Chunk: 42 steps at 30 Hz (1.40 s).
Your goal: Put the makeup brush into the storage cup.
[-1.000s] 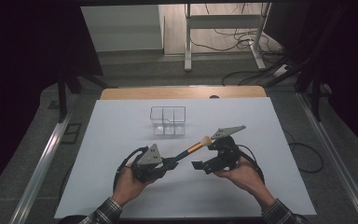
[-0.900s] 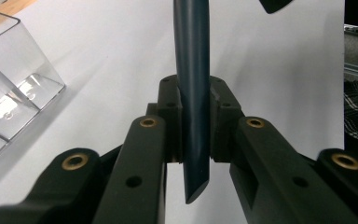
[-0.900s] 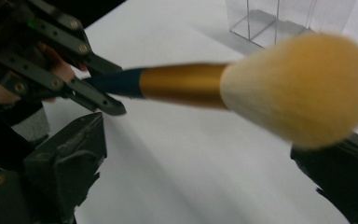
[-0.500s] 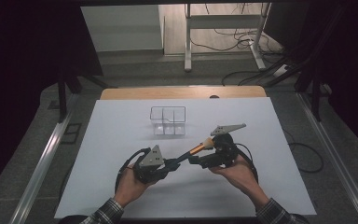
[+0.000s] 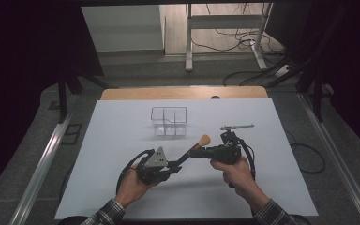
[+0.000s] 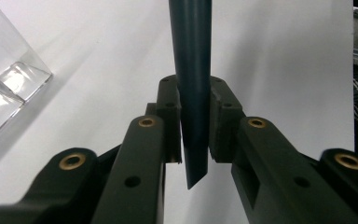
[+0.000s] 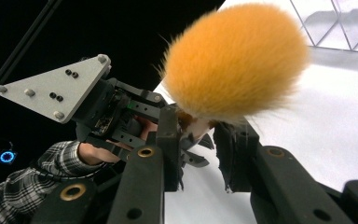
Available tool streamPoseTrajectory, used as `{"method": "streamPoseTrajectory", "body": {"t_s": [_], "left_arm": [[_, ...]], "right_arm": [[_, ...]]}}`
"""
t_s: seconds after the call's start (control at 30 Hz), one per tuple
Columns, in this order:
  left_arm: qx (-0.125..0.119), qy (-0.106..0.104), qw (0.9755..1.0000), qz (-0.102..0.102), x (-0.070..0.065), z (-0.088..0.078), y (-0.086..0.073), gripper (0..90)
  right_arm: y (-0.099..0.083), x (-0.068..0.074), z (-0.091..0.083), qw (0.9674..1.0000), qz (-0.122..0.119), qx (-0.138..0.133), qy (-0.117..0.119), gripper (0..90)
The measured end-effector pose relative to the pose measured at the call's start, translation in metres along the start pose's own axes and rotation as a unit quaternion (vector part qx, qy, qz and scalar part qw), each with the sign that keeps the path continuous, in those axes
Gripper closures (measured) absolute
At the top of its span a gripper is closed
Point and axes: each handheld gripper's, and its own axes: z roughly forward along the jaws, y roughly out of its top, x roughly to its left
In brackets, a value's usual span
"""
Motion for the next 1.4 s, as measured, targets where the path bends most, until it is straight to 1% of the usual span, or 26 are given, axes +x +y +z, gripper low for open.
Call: {"method": "streamPoseTrajectory", "body": {"t_s": [0.03, 0.07, 0.1, 0.13, 0.17, 0.23, 0.3, 0.37, 0.5, 0.53, 0.57, 0.63, 0.67, 0.73, 0.8, 0.83, 1.0, 1.03, 1.07, 1.1, 1.13, 1.2, 1.3, 1.37, 1.4], "left_arm": [[-0.002, -0.008, 1.0000, -0.005, 0.001, 0.000, 0.001, 76.9], [-0.004, -0.010, 0.9999, -0.006, 0.001, 0.000, 0.001, 72.2], [-0.002, -0.008, 0.9999, -0.008, 0.001, 0.000, 0.002, 62.7], [0.002, -0.007, 0.9999, -0.008, 0.002, 0.000, 0.003, 57.3], [-0.001, -0.004, 0.9999, -0.012, 0.002, 0.000, 0.002, 52.8], [0.002, 0.002, 0.9999, -0.015, 0.002, 0.000, 0.003, 42.2], [0.000, 0.009, 0.9997, -0.021, 0.002, 0.001, 0.003, 33.8], [0.001, 0.006, 0.9996, -0.026, 0.003, 0.002, 0.004, 29.1], [0.000, -0.009, 0.9995, -0.032, 0.003, 0.004, 0.007, 27.3], [-0.001, -0.012, 0.9993, -0.035, 0.003, 0.005, 0.007, 27.4], [0.001, -0.014, 0.9993, -0.035, 0.004, 0.005, 0.008, 28.0], [-0.004, -0.018, 0.9989, -0.042, 0.003, 0.007, 0.010, 28.8], [-0.005, -0.019, 0.9990, -0.039, 0.004, 0.007, 0.011, 29.1], [-0.010, -0.024, 0.9987, -0.044, 0.004, 0.008, 0.014, 31.5], [-0.013, -0.027, 0.9985, -0.045, 0.004, 0.008, 0.016, 33.6], [-0.008, -0.027, 0.9988, -0.039, 0.004, 0.008, 0.017, 37.9], [-0.010, -0.030, 0.9985, -0.044, 0.004, 0.009, 0.020, 46.3], [-0.003, -0.030, 0.9988, -0.038, 0.006, 0.009, 0.020, 49.3], [-0.006, -0.029, 0.9985, -0.046, 0.005, 0.009, 0.020, 51.5], [-0.004, -0.028, 0.9985, -0.046, 0.005, 0.009, 0.020, 54.8], [-0.003, -0.031, 0.9984, -0.047, 0.005, 0.009, 0.020, 59.2], [-0.001, -0.032, 0.9985, -0.043, 0.005, 0.009, 0.021, 72.7], [0.010, -0.027, 0.9987, -0.042, 0.003, 0.010, 0.023, 74.0], [0.018, -0.026, 0.9989, -0.036, 0.003, 0.010, 0.023, 74.2], [0.011, -0.024, 0.9986, -0.046, 0.002, 0.012, 0.023, 74.2]], "right_arm": [[0.000, 0.001, 0.000, 1.0000, -0.002, 0.000, -0.001, 71.8], [0.000, 0.002, 0.000, 0.9999, -0.009, 0.000, -0.005, 71.8], [0.000, 0.004, 0.000, 0.9997, -0.017, 0.001, -0.015, 71.9], [0.000, 0.005, 0.000, 0.9995, -0.023, 0.003, -0.022, 71.9], [0.000, 0.005, 0.001, 0.9994, -0.026, 0.006, -0.023, 71.9], [0.000, 0.007, 0.002, 0.9989, -0.034, 0.011, -0.032, 71.9], [0.000, 0.008, 0.004, 0.9982, -0.044, 0.017, -0.038, 71.9], [0.000, 0.010, 0.005, 0.9973, -0.052, 0.021, -0.046, 72.0], [-0.001, 0.012, 0.008, 0.9960, -0.064, 0.028, -0.055, 72.0], [-0.001, 0.012, 0.008, 0.9958, -0.066, 0.030, -0.057, 71.9], [-0.001, 0.013, 0.009, 0.9954, -0.069, 0.032, -0.058, 71.9], [-0.001, 0.014, 0.010, 0.9951, -0.070, 0.036, -0.059, 71.9], [-0.002, 0.014, 0.011, 0.9949, -0.073, 0.037, -0.059, 71.9], [-0.002, 0.015, 0.012, 0.9945, -0.075, 0.040, -0.060, 72.0], [-0.002, 0.015, 0.013, 0.9943, -0.076, 0.043, -0.060, 72.0], [-0.002, 0.015, 0.014, 0.9941, -0.078, 0.045, -0.061, 71.9], [-0.003, 0.016, 0.017, 0.9935, -0.081, 0.051, -0.061, 71.9], [-0.003, 0.016, 0.017, 0.9934, -0.082, 0.052, -0.061, 71.9], [-0.003, 0.017, 0.017, 0.9932, -0.083, 0.053, -0.062, 71.9], [-0.004, 0.017, 0.017, 0.9932, -0.083, 0.053, -0.062, 71.9], [-0.004, 0.017, 0.018, 0.9933, -0.083, 0.053, -0.061, 71.9], [-0.004, 0.017, 0.018, 0.9929, -0.084, 0.053, -0.066, 71.9], [-0.004, 0.016, 0.018, 0.9924, -0.083, 0.058, -0.070, 71.7], [-0.004, 0.016, 0.019, 0.9922, -0.082, 0.059, -0.072, 71.4], [-0.004, 0.015, 0.019, 0.9921, -0.083, 0.061, -0.072, 71.0]]}}
